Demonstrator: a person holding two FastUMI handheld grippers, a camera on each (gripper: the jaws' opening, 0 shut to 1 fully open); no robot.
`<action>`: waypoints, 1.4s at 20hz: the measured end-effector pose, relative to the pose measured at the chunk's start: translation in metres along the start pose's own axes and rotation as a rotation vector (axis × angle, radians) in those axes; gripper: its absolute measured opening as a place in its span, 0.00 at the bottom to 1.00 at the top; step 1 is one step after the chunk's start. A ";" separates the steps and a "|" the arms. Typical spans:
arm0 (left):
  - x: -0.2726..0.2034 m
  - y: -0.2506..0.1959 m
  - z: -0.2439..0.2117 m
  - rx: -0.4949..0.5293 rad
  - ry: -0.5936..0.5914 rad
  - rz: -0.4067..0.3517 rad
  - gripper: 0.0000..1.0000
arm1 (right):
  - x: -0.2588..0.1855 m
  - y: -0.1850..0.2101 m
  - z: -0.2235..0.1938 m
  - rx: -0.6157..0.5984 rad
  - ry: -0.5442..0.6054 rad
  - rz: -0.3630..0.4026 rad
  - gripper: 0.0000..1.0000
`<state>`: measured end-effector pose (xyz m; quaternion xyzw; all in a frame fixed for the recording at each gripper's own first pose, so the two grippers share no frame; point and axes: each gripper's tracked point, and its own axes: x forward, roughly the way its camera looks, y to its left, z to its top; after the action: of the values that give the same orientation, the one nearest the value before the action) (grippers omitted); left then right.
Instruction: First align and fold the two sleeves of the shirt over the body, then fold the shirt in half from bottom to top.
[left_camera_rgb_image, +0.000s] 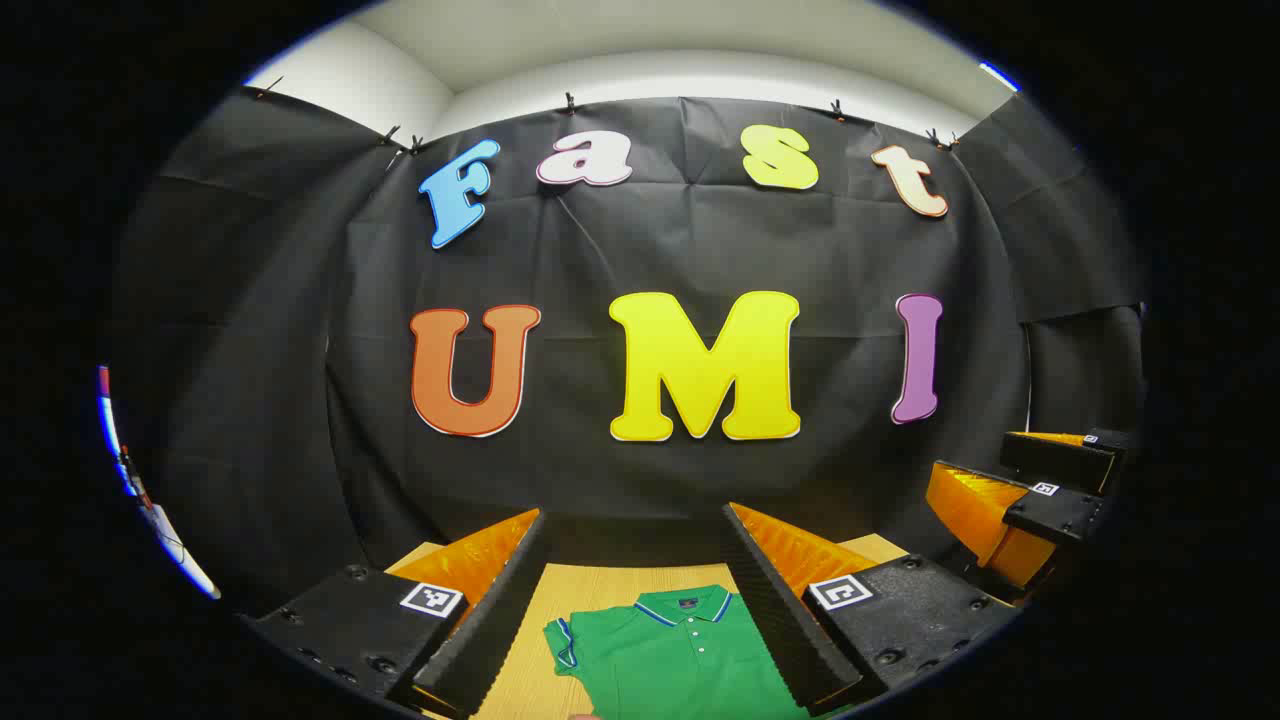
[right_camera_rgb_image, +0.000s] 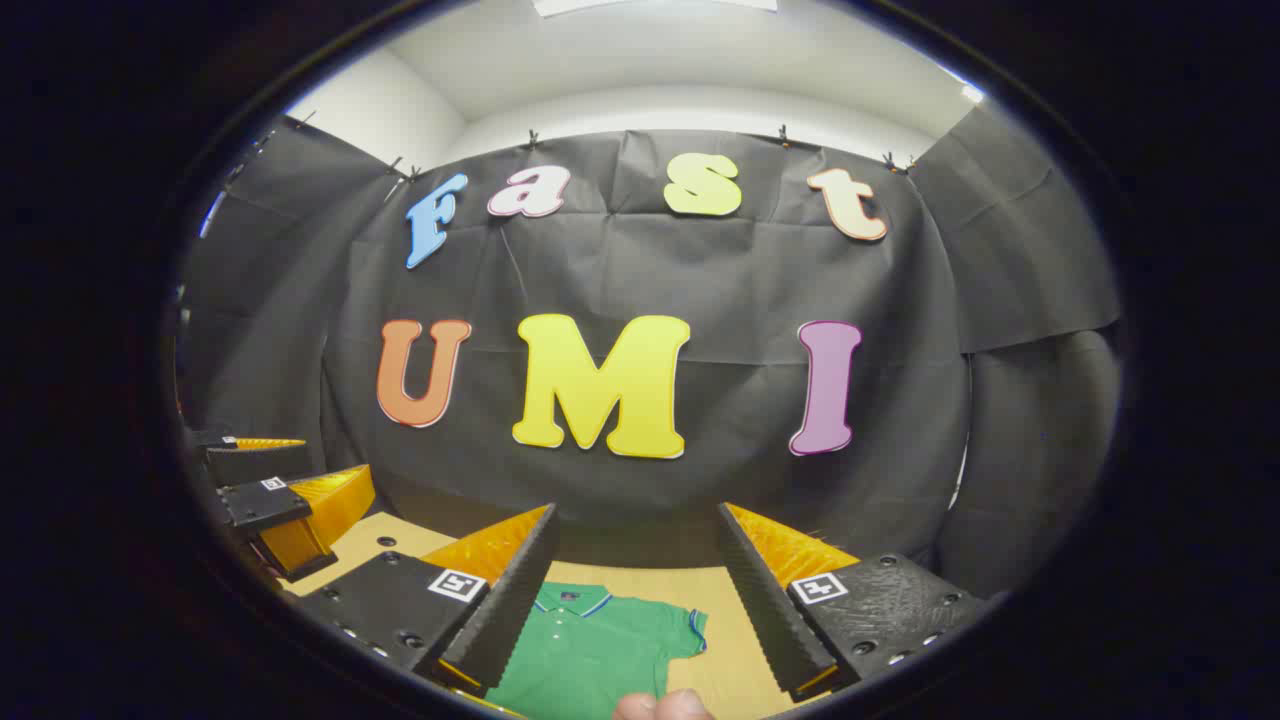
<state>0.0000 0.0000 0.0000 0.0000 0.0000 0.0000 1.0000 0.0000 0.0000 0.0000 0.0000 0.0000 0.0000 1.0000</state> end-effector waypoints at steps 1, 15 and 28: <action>0.001 -0.001 0.000 0.001 -0.002 -0.001 1.00 | 0.000 -0.002 -0.001 0.002 0.002 -0.002 0.96; 0.004 0.002 -0.006 0.009 0.008 0.015 1.00 | 0.000 -0.007 -0.008 0.017 0.028 -0.004 0.95; 0.016 -0.001 -0.018 0.011 0.034 0.042 1.00 | 0.056 -0.049 -0.106 -0.027 0.244 0.009 0.95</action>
<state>0.0163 -0.0005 -0.0180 0.0054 0.0171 0.0210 0.9996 0.0564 -0.0491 -0.1060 -0.0133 0.1218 0.0043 0.9925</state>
